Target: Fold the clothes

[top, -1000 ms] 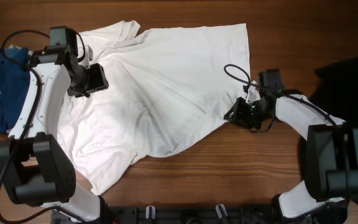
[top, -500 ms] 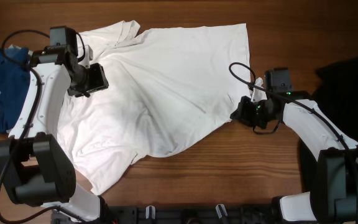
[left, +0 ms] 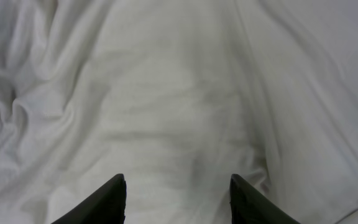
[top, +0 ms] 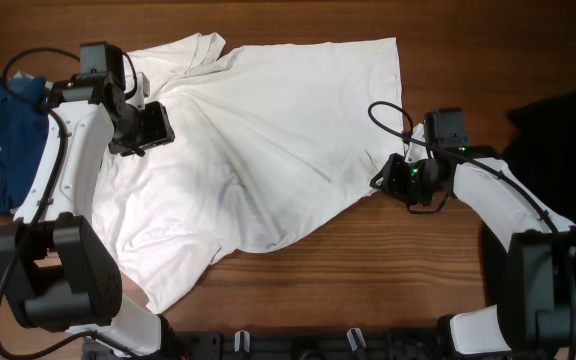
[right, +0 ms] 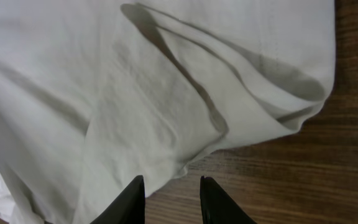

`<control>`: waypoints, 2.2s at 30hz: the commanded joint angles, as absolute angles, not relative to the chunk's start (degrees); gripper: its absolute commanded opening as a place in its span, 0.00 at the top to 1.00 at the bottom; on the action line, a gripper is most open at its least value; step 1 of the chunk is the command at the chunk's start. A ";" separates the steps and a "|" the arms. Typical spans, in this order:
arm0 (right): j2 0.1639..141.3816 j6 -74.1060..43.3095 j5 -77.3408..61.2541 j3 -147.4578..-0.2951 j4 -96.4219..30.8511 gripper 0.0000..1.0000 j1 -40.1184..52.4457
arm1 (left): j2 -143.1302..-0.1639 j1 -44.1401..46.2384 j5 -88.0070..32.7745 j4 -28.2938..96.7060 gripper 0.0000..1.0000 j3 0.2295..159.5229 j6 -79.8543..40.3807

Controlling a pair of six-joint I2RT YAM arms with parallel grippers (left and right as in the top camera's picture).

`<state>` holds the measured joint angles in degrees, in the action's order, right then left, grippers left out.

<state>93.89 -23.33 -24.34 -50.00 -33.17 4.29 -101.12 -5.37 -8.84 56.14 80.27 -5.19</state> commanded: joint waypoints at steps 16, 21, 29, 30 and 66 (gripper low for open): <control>98.17 -27.00 -24.43 -49.63 -28.27 0.78 4.56 | -100.18 -5.48 -9.61 55.99 0.47 80.64 -4.95; 98.15 -27.20 -25.47 -49.63 -25.85 0.96 4.64 | -100.18 -5.48 -9.58 55.99 0.47 80.64 -4.95; 87.81 -27.11 -19.51 -49.65 -29.76 0.96 3.11 | -100.18 -5.48 -9.56 56.73 0.47 80.64 -4.93; 85.41 -27.18 -16.86 -49.65 -33.17 0.96 3.14 | -100.18 -5.48 -9.56 56.77 0.47 80.64 -4.93; 100.09 -25.39 -16.34 -49.60 -38.41 0.95 2.94 | -100.18 -15.33 3.11 53.39 0.86 59.07 -23.18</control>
